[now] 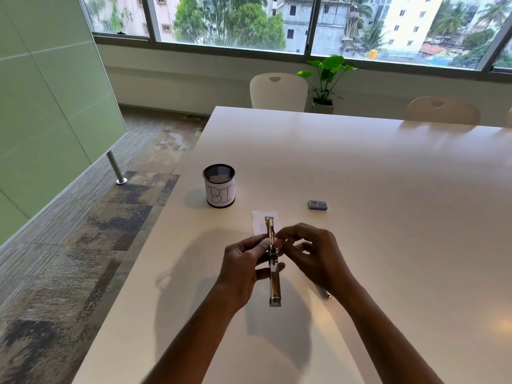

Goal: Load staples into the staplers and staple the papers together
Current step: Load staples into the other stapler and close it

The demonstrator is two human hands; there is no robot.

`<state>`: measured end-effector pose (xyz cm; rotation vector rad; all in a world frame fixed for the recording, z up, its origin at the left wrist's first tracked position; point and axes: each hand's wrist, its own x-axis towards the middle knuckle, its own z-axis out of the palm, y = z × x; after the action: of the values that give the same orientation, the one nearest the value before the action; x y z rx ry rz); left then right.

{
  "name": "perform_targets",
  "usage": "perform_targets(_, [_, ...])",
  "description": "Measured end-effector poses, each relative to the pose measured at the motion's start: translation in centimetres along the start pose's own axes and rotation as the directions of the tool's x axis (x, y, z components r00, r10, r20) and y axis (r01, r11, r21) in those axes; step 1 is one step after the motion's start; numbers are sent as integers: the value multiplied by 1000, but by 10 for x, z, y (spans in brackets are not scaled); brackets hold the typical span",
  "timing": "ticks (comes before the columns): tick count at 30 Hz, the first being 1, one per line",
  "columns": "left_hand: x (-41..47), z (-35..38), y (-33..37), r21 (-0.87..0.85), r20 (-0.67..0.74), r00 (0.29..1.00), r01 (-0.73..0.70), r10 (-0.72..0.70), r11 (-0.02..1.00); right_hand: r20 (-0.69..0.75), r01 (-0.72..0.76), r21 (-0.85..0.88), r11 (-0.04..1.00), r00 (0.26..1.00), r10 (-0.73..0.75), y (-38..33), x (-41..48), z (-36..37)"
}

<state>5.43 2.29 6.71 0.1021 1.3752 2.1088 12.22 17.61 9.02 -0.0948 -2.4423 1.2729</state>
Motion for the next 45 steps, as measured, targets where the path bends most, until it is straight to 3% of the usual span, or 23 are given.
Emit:
perform_targets(9, [1,7,-4,-33,1,1000,13,-13,999,-76,-8,-96,995,997,1,5,19,5])
perform_targets(17, [1,4,-5,-45,-8,1000,7,-8,999,-98,-37,-33,999,995,33,13,22,14])
perform_targets(24, [1,4,-7,-27,1,1000,10,-10,1000,-98,-206,316,926,964,248,16,17,19])
perform_targets(27, [1,4,-5,-35,8,1000,10,-9,999,-99,-225,326,918,958,270,17,11,17])
perform_targets(33, [6,0,3,-80,-4,1000,16,-16,997,-29,-56,97,994,998,59,21,-10,16])
perform_targets(41, [9,-4,5,-170,-44,998,43,-51,985,53,131,59,990,990,-134,23,-37,10])
perform_targets(45, [8,-4,5,-228,-36,997,62,-72,972,19,182,8,983,983,-182,20,-45,14])
